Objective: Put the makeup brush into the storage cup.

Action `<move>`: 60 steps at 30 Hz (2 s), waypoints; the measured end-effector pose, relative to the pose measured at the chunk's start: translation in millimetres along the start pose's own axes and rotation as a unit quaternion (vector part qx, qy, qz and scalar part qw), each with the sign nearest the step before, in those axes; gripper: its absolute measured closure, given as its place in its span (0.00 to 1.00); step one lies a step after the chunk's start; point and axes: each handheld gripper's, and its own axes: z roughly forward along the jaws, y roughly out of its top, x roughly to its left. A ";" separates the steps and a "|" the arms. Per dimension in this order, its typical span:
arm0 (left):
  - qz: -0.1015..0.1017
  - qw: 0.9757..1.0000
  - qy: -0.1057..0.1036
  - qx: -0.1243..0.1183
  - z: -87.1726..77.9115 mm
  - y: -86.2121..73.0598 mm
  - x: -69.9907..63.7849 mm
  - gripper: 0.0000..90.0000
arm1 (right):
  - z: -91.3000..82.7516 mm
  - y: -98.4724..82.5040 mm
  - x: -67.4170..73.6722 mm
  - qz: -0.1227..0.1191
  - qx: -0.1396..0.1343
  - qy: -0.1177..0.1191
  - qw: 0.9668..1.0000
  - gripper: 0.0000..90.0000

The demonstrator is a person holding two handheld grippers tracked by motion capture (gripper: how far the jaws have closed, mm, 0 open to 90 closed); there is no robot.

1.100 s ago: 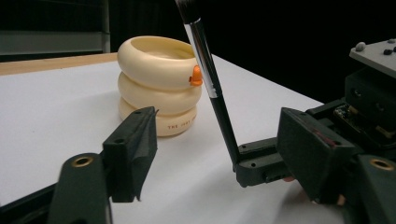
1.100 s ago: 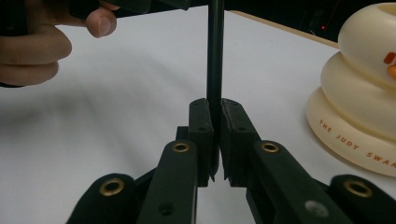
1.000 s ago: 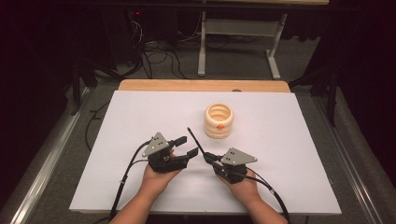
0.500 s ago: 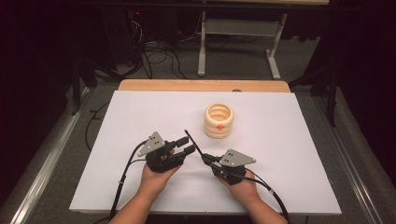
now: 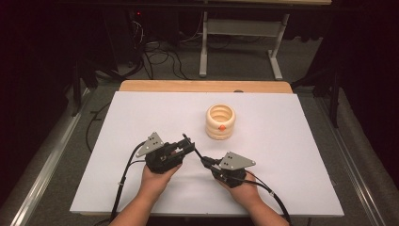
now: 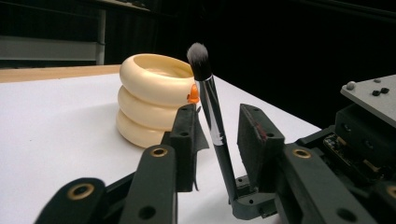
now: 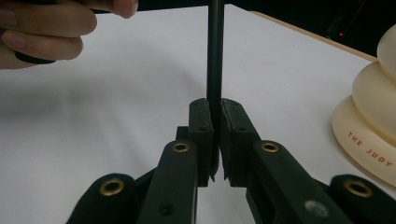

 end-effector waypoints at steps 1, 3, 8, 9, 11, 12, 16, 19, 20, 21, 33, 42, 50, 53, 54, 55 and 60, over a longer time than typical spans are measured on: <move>-0.001 1.000 -0.001 -0.001 -0.1 0.0 0.2 0.78 | 0.3 0.0 0.1 -0.002 0.000 0.001 1.000 0.96; -0.002 1.000 -0.001 -0.001 -0.3 0.1 0.3 0.80 | 0.7 0.0 0.1 -0.006 0.002 0.002 1.000 0.96; -0.006 1.000 -0.002 -0.004 -1.1 -0.1 1.7 0.86 | 0.7 0.3 0.2 -0.008 0.004 0.000 1.000 0.96; -0.006 1.000 -0.003 -0.003 -1.2 -0.2 1.9 0.87 | 0.7 0.2 0.1 -0.008 0.004 0.000 1.000 0.96; -0.006 1.000 -0.006 -0.004 -1.2 -0.2 1.6 0.88 | 0.8 0.3 0.4 -0.009 0.005 0.000 1.000 0.96; -0.006 1.000 -0.007 -0.005 -1.2 -0.1 1.4 0.88 | 1.0 0.2 0.6 -0.009 0.004 0.000 1.000 0.96; -0.008 1.000 -0.015 -0.006 -1.0 -0.3 1.3 0.90 | 1.4 0.3 0.7 -0.010 0.004 0.000 1.000 0.96; -0.007 1.000 -0.021 -0.007 -0.8 -0.4 1.1 0.91 | 1.7 0.3 1.0 -0.014 0.006 0.000 1.000 0.96; -0.008 1.000 -0.023 -0.009 -0.7 -0.6 1.1 0.91 | 1.7 0.4 0.9 -0.015 0.007 -0.001 1.000 0.96; -0.009 1.000 -0.025 -0.008 -0.8 -0.5 1.2 0.91 | 1.7 0.4 1.3 -0.013 0.008 -0.001 1.000 0.96; -0.009 0.999 -0.038 -0.013 -0.5 -0.8 0.4 0.93 | 2.2 0.6 0.5 -0.012 0.006 0.000 1.000 0.95; -0.005 0.999 -0.040 -0.012 -1.0 -0.8 -0.2 0.93 | 1.2 1.4 -2.1 0.002 0.003 0.003 1.000 0.85; -0.002 0.999 -0.037 -0.012 -1.7 -0.5 -0.1 0.93 | 0.5 2.5 -1.7 0.010 0.006 0.002 1.000 0.73; 0.002 0.999 -0.034 -0.009 -1.7 -0.5 -0.4 0.93 | 0.4 3.4 -2.0 0.011 0.006 0.001 1.000 0.67; 0.003 0.999 -0.032 -0.007 -1.2 -0.5 -1.0 0.93 | 0.4 3.6 -2.2 0.011 0.005 0.001 1.000 0.66; 0.005 0.999 -0.032 -0.007 -0.8 -0.7 -1.4 0.93 | 0.1 4.1 -2.3 0.011 0.005 -0.003 1.000 0.63; 0.009 1.000 -0.029 -0.002 -0.2 -0.5 -2.8 0.93 | -0.5 5.1 -2.9 0.018 0.005 -0.006 1.000 0.55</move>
